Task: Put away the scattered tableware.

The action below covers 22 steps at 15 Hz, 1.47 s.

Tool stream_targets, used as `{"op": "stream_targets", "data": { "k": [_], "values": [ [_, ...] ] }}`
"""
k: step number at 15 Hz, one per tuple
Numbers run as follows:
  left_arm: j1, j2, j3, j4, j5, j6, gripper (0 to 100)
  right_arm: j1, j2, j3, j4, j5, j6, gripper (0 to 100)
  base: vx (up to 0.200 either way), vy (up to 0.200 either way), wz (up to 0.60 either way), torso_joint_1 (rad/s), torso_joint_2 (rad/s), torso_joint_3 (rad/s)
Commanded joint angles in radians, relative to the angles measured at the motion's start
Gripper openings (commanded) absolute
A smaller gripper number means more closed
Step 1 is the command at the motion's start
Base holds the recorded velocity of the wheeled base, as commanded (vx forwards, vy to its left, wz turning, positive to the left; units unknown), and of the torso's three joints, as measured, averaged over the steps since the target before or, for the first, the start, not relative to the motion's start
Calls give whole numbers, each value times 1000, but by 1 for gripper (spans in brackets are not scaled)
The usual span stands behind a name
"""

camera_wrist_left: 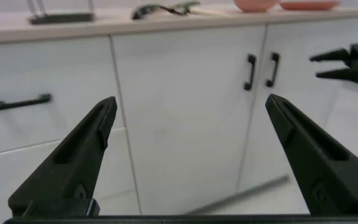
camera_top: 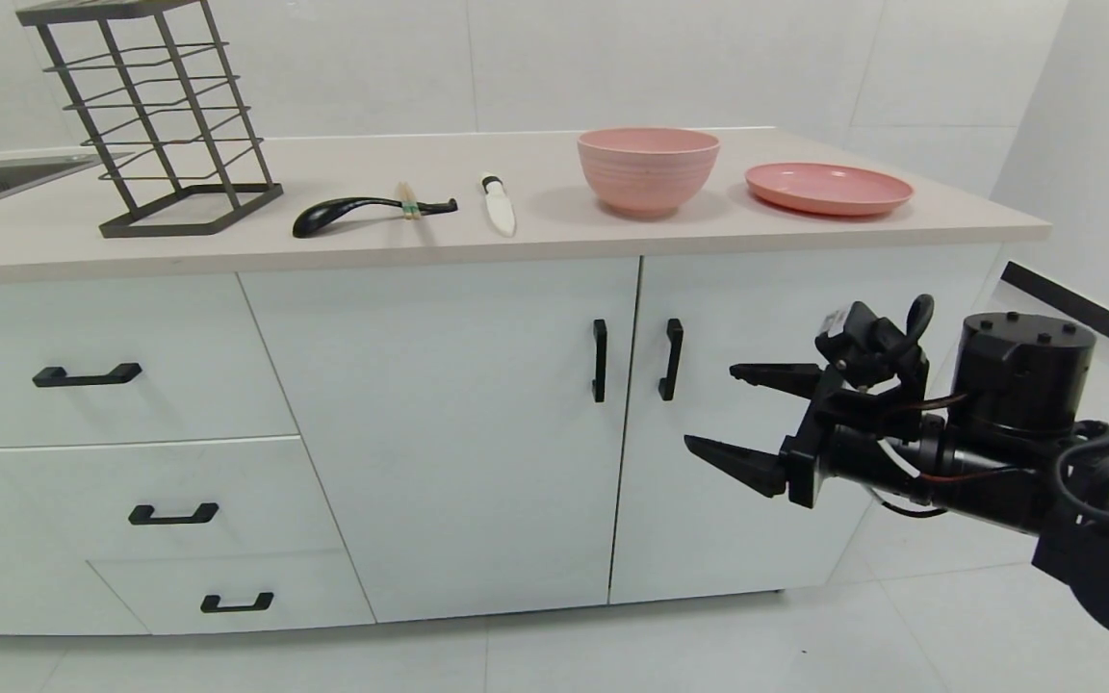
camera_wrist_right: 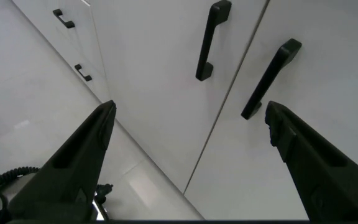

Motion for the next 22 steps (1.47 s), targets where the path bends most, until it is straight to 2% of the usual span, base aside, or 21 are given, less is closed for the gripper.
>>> {"op": "stream_targets", "data": {
  "k": [1, 2, 3, 5, 7, 8, 9, 10, 11, 12, 13, 14, 15, 17, 18, 19, 20, 21, 22],
  "values": [
    [-116, 240, -25, 11, -41, 6, 100, 0, 10, 1, -3, 4, -1, 100, 0, 0, 0, 0, 0, 0],
    [-174, 363, -40, -14, -66, 7, 100, 0, 35, -12, -5, 4, -1, 100, 0, 0, 0, 0, 0, 0],
    [-191, 418, -45, -37, -66, 19, 100, 0, 47, -18, -5, 4, 1, 100, 0, 0, 0, 0, 0, 0],
    [-231, 604, -55, -142, -69, 73, 100, -3, 85, -45, -6, 1, -1, 100, 0, 0, 0, 0, 0, 0],
    [-262, 727, -58, -236, -100, 87, 100, -11, 99, -55, -6, 1, -1, 100, 0, 0, 0, 0, 0, 0],
    [-289, 823, -58, -340, -144, 88, 100, -12, 113, -64, -17, -1, -3, 100, 0, 0, 0, 0, 0, 0],
    [-311, 906, -58, -437, -156, 104, 100, -18, 137, -75, -49, -1, -3, 100, 0, 0, 0, 0, 0, 0],
    [-320, 954, -60, -477, -156, 127, 100, -24, 154, -82, -65, 2, -3, 100, 0, 0, 0, 0, 0, 0],
    [-320, 954, -60, -477, -156, 127, 100, -24, 154, -82, -65, 2, -3, 100, 0, 0, 0, 0, 0, 0],
    [-370, 1057, -94, -494, -166, 148, 100, -35, 185, -99, -80, 5, -10, 100, 0, 0, 0, 0, 0, 0],
    [-421, 1113, -123, -500, -172, 137, 100, -43, 194, -111, -86, 20, -19, 100, 0, 0, 0, 0, 0, 0],
    [-447, 1142, -143, -511, -173, 121, 100, -51, 200, -121, -86, 31, -21, 100, 0, 0, 0, 0, 0, 0],
    [-481, 1227, -173, -577, -176, 79, 100, -63, 214, -134, -88, 47, -24, 100, 0, 0, 0, 0, 0, 0],
    [-507, 1350, -184, -721, -172, 79, 100, -61, 240, -140, -122, 48, -30, 100, 0, 0, 0, 0, 0, 0],
    [-510, 1362, -186, -738, -172, 78, 100, -61, 245, -140, -126, 48, -30, 100, 0, 0, 0, 0, 0, 0],
    [-524, 1446, -192, -825, -173, 82, 100, -61, 265, -147, -134, 47, -30, 100, 0, 0, 0, 0, 0, 0],
    [-542, 1501, -210, -874, -175, 90, 100, -61, 276, -159, -134, 48, -30, 100, 0, 0, 0, 0, 0, 0],
    [-593, 1600, -261, -951, -178, 111, 100, -61, 294, -180, -135, 73, -33, 100, 0, 0, 0, 0, 0, 0],
    [-616, 1641, -290, -989, -181, 130, 100, -63, 299, -197, -137, 89, -35, 100, 0, 0, 0, 0, 0, 0]
  ]
}}
